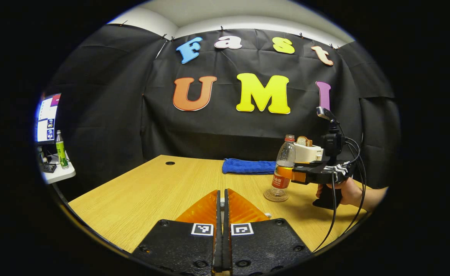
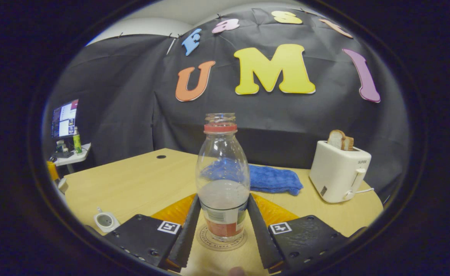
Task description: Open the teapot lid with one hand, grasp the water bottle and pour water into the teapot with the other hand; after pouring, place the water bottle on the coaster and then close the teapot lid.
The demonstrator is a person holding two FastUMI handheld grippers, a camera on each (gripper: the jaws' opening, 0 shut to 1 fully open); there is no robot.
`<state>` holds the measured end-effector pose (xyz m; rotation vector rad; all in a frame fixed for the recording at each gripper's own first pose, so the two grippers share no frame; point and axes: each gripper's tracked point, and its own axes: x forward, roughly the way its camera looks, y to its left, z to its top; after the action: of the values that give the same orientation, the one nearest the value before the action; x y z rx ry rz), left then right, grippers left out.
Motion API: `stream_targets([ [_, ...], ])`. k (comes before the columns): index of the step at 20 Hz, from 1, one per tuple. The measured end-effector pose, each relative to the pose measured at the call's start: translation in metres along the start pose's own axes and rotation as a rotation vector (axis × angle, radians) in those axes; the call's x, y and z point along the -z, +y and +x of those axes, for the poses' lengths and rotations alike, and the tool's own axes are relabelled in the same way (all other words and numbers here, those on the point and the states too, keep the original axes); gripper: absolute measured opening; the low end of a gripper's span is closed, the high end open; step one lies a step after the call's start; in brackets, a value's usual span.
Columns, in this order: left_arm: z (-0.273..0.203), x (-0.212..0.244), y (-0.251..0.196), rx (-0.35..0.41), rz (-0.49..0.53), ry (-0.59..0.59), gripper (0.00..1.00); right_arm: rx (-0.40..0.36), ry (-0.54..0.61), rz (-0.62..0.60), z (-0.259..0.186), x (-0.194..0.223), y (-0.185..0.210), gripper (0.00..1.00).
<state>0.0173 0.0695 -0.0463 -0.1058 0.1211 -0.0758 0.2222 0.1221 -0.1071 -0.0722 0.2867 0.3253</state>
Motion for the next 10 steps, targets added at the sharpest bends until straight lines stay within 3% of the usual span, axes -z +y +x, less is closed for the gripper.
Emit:
stream_targets([
  [9,0.0024,0.0007,0.0003,0.0,0.005,0.004,0.03,0.007,0.013,-0.001,0.003,0.0058,-0.0006,0.75],
  [10,0.0017,0.0006,-0.0001,0.0,0.006,0.004,0.03,0.006,0.016,0.0,0.0034,0.0061,-0.001,0.8],
])
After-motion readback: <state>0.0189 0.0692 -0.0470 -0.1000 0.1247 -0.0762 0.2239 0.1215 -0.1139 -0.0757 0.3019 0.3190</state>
